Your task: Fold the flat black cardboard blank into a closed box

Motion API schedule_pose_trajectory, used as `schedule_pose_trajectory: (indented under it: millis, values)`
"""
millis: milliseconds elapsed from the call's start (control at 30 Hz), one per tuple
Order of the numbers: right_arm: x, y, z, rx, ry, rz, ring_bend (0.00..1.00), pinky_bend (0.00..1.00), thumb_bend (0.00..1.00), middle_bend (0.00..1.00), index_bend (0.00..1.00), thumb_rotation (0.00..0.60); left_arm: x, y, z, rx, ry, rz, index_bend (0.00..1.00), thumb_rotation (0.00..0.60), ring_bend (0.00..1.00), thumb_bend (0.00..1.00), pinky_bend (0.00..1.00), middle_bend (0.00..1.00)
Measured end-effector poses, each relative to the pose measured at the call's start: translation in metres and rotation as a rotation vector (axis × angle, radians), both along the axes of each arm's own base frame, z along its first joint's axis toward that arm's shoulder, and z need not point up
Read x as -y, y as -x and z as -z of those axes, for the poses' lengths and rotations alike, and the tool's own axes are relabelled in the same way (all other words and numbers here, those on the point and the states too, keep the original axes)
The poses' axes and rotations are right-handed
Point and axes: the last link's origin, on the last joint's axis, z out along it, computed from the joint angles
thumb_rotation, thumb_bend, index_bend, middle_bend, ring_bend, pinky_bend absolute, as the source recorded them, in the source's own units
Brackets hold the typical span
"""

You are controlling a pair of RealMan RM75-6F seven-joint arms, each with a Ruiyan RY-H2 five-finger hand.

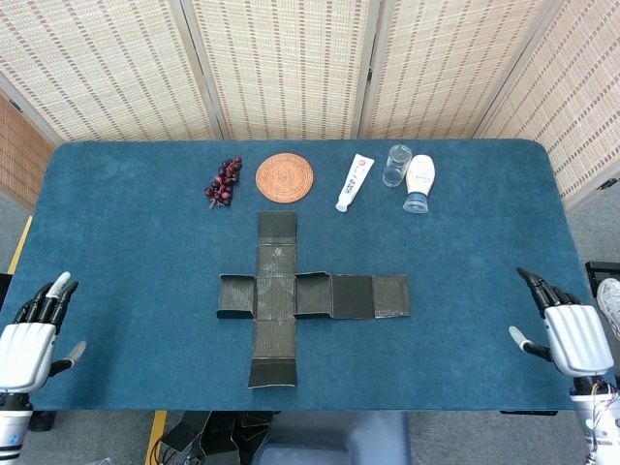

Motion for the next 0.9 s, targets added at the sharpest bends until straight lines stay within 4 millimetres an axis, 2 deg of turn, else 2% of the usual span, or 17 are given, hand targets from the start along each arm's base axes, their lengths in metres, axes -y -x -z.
schedule_pose_trajectory:
  millis: [67, 167, 433, 567, 733, 900]
  values:
    - [0.005, -0.007, 0.003, -0.011, -0.021, -0.008, 0.70, 0.88, 0.17, 0.19, 0.07, 0.600, 0.000, -0.001, 0.000, 0.002, 0.002, 0.007, 0.03, 0.600, 0.07, 0.20, 0.20, 0.02]
    - [0.011, -0.016, 0.007, -0.018, -0.051, -0.016, 0.73, 0.92, 0.14, 0.19, 0.07, 0.600, 0.000, -0.002, 0.000, 0.003, 0.002, 0.012, 0.03, 0.600, 0.07, 0.20, 0.20, 0.02]
    - [0.032, -0.053, 0.031, -0.005, -0.179, -0.011, 0.74, 0.93, 0.03, 0.20, 0.04, 0.600, 0.000, -0.007, -0.002, 0.005, 0.003, 0.033, 0.03, 0.600, 0.07, 0.20, 0.20, 0.02]
    - [0.046, -0.076, 0.046, 0.004, -0.247, -0.007, 0.75, 0.93, 0.02, 0.19, 0.06, 0.600, -0.001, -0.009, -0.001, 0.009, 0.007, 0.044, 0.03, 0.600, 0.07, 0.20, 0.20, 0.02]
    - [0.061, -0.096, 0.061, -0.016, -0.310, 0.008, 0.75, 0.93, 0.02, 0.19, 0.12, 0.600, -0.001, -0.011, 0.001, 0.014, 0.014, 0.058, 0.03, 0.600, 0.07, 0.20, 0.20, 0.02]
    - [0.079, -0.116, 0.081, -0.055, -0.371, 0.038, 0.75, 0.93, 0.01, 0.19, 0.12, 0.600, 0.001, -0.011, 0.003, 0.016, 0.022, 0.063, 0.03, 0.600, 0.07, 0.20, 0.20, 0.02]
